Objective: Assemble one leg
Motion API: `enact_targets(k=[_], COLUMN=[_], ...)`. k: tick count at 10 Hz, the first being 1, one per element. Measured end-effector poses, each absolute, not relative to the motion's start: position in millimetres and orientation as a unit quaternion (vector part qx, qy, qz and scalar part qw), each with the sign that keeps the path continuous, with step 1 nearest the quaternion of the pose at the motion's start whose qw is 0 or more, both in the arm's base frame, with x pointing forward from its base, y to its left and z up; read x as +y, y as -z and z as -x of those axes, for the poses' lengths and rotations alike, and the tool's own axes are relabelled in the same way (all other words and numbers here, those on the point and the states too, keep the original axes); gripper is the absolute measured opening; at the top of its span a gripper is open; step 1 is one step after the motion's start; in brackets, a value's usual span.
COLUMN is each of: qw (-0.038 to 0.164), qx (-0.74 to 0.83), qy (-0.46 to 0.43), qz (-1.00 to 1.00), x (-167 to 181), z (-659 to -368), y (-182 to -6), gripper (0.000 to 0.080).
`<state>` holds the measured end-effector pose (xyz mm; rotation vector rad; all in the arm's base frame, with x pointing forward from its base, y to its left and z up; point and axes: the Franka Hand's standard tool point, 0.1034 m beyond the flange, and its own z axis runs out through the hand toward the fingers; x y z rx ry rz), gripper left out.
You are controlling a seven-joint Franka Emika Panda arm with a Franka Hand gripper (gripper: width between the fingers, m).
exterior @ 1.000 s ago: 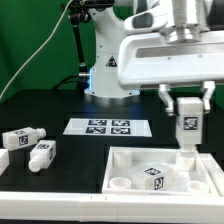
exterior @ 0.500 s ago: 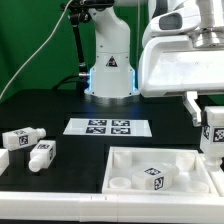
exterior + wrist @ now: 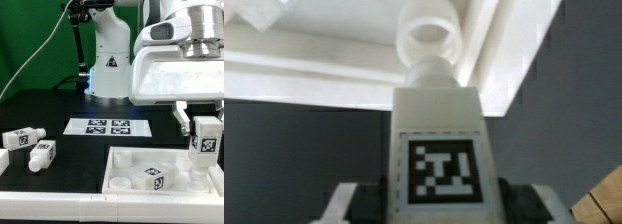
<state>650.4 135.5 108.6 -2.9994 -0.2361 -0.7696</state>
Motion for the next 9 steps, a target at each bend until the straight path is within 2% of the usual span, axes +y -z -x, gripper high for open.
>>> enact_targets(k=[9], qw=[0.018], qx=[-0.080], qy=[0.253], qz=[0.964], x=[140.8], z=[-648.1], y=[-96.2], gripper=[0.0284])
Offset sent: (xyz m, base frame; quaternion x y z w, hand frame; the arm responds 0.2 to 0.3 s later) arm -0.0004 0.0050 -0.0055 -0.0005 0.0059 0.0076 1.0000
